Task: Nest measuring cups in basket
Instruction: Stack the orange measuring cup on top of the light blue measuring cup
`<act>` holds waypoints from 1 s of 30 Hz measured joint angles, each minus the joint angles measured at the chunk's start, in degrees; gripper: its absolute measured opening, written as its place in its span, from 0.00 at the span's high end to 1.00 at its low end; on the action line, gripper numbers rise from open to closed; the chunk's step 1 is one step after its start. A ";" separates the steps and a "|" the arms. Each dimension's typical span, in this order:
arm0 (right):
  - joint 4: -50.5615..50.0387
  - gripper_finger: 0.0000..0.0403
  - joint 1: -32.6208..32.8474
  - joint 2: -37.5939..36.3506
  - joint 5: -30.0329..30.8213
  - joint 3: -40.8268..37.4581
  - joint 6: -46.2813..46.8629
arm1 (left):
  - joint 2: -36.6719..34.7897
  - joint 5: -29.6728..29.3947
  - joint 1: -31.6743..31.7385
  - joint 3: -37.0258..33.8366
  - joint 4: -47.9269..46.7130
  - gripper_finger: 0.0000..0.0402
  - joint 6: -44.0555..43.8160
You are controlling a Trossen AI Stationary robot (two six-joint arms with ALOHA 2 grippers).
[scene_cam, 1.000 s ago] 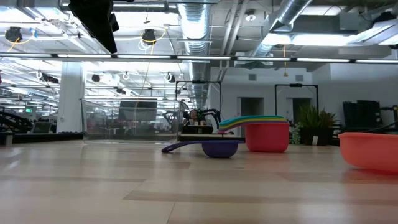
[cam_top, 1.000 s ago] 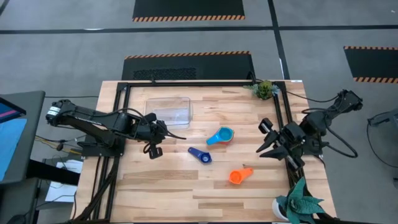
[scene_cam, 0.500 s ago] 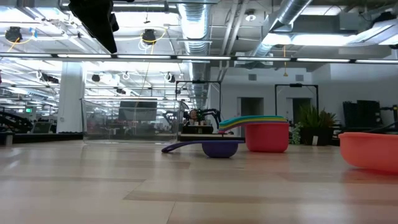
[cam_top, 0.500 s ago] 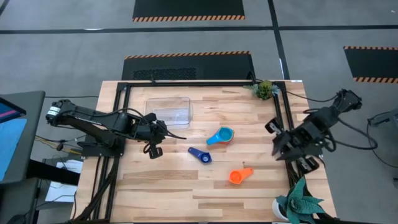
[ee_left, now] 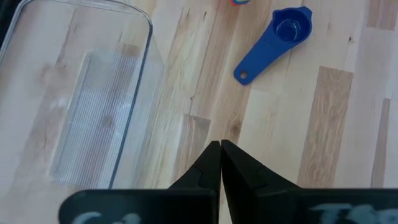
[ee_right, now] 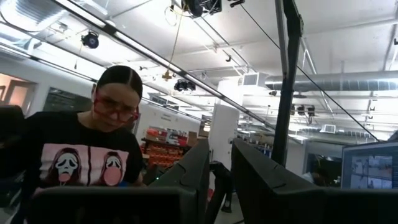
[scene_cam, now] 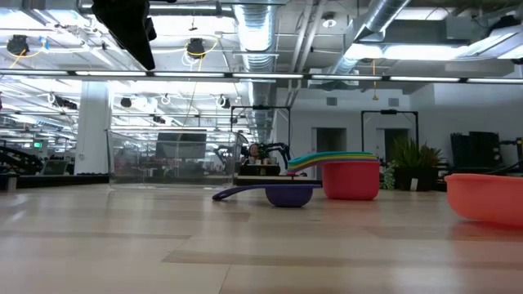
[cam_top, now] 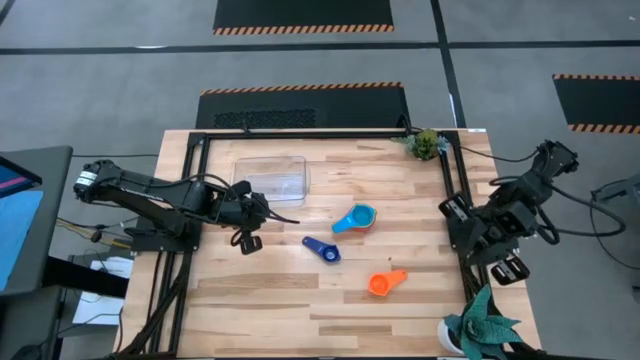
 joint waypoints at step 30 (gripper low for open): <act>-0.50 0.89 -0.22 0.02 2.40 0.00 0.10 | 0.00 -0.28 0.00 0.00 -0.02 1.00 0.00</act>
